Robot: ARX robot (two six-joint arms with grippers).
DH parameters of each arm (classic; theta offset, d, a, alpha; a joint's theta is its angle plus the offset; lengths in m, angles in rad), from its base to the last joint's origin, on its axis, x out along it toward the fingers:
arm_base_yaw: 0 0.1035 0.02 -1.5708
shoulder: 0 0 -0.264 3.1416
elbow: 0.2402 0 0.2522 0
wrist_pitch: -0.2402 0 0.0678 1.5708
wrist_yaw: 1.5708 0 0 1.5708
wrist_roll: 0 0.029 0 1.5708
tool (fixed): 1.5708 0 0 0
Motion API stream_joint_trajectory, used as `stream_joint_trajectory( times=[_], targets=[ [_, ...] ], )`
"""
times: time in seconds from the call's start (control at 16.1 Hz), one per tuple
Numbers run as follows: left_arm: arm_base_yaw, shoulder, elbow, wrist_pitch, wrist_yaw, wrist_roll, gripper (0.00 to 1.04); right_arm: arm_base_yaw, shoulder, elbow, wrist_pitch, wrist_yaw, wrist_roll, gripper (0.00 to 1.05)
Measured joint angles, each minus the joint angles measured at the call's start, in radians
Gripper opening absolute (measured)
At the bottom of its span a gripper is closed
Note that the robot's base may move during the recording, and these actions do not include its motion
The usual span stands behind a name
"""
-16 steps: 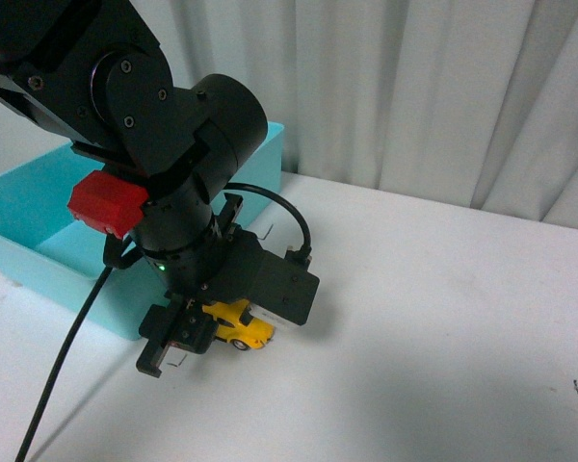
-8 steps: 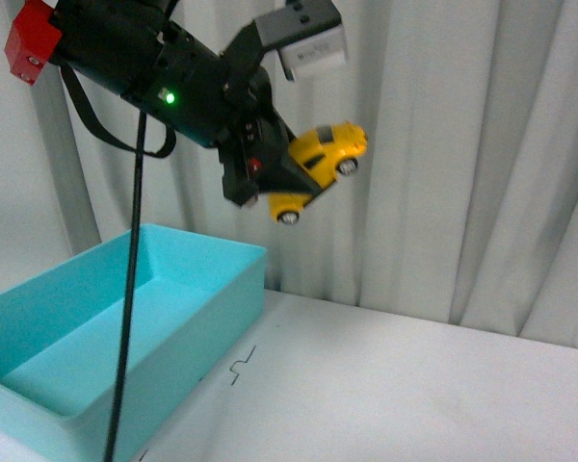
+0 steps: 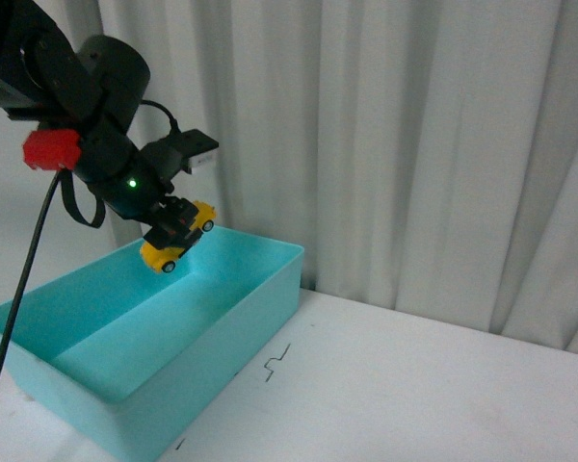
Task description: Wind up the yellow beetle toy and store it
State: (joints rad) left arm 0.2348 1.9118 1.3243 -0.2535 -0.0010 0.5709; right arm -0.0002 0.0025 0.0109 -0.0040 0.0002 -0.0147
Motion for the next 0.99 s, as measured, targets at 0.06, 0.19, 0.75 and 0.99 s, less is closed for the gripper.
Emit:
stream_joint_trajectory(
  times=[0.06,0.19,0.75,0.99],
  targets=[
    [0.007,0.024,-0.003,0.011,-0.041,-0.016,0.41,0.000,0.000,0.000,0.000,0.000,0.000,0.98],
    [0.014,0.066,-0.009,0.032,-0.069,-0.023,0.41,0.000,0.000,0.000,0.000,0.000,0.000,0.98],
    [0.016,0.248,-0.010,0.025,-0.105,-0.048,0.67,0.000,0.000,0.000,0.000,0.000,0.000,0.98],
    [0.021,0.237,-0.006,0.033,-0.045,-0.078,0.99,0.000,0.000,0.000,0.000,0.000,0.000,0.98]
  ],
)
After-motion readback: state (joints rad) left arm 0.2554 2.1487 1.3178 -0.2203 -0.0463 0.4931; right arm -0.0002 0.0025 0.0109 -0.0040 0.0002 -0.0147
